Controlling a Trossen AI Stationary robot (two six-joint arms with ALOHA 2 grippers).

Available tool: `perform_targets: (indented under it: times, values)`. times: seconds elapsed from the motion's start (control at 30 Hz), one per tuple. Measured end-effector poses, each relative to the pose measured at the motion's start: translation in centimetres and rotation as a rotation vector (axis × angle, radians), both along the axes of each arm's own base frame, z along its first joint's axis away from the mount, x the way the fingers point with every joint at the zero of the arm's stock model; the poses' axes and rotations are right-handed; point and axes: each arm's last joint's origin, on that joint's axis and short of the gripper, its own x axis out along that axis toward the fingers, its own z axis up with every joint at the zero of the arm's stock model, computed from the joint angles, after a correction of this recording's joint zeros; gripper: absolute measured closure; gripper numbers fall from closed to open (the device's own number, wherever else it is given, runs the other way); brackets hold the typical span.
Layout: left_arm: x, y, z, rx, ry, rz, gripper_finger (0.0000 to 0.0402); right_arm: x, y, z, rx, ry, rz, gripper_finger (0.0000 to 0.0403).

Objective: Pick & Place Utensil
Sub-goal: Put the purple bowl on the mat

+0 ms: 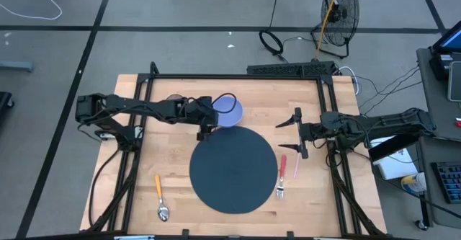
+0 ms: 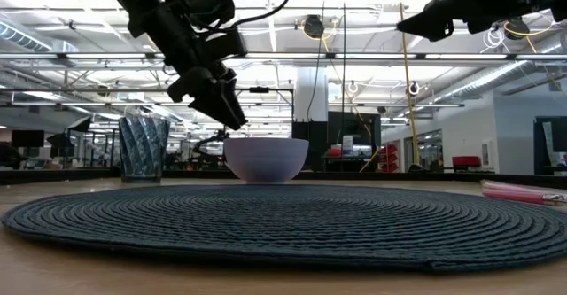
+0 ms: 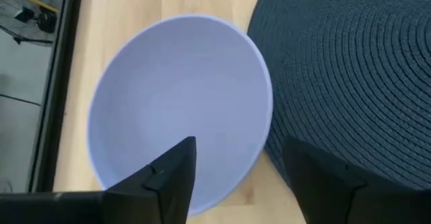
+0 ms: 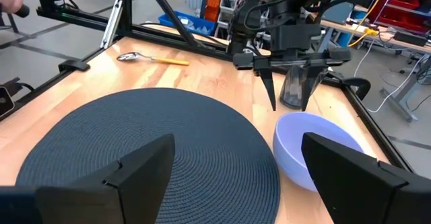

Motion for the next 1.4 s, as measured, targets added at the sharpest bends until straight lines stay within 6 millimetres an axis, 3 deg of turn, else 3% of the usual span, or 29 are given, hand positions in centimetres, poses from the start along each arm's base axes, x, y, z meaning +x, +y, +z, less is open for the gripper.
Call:
perform_targets:
  times: [0.3, 0.63, 0.83, 1.07, 1.23, 1.4]
  values:
    - [1.0, 0.7, -2.7, -0.016, 0.068, -0.007, 0.0218, 0.1, 0.1, 0.0, 0.004, 0.001, 0.017, 0.0085]
    - [1.2, 1.4, -2.2, -0.038, 0.085, 0.002, 0.0257, 0.3, 0.1, -0.1, 0.004, 0.012, 0.021, 0.0085]
    - [1.4, 1.8, -3.3, -0.063, 0.120, 0.012, 0.0304, 0.3, 0.1, -0.1, 0.007, 0.013, 0.020, 0.0085]
    - [1.4, 2.0, -4.0, -0.035, 0.158, 0.007, 0.0332, 0.3, 0.1, -0.1, 0.007, 0.013, 0.019, 0.0085]
    - [1.3, 1.9, -3.8, -0.018, 0.161, -0.006, 0.0387, 0.3, 0.1, -0.2, 0.007, 0.014, 0.019, 0.0085]
    - [1.3, 1.9, -3.8, 0.016, 0.171, 0.010, 0.0390, 0.3, 0.1, -0.2, 0.007, 0.017, 0.018, 0.0085]
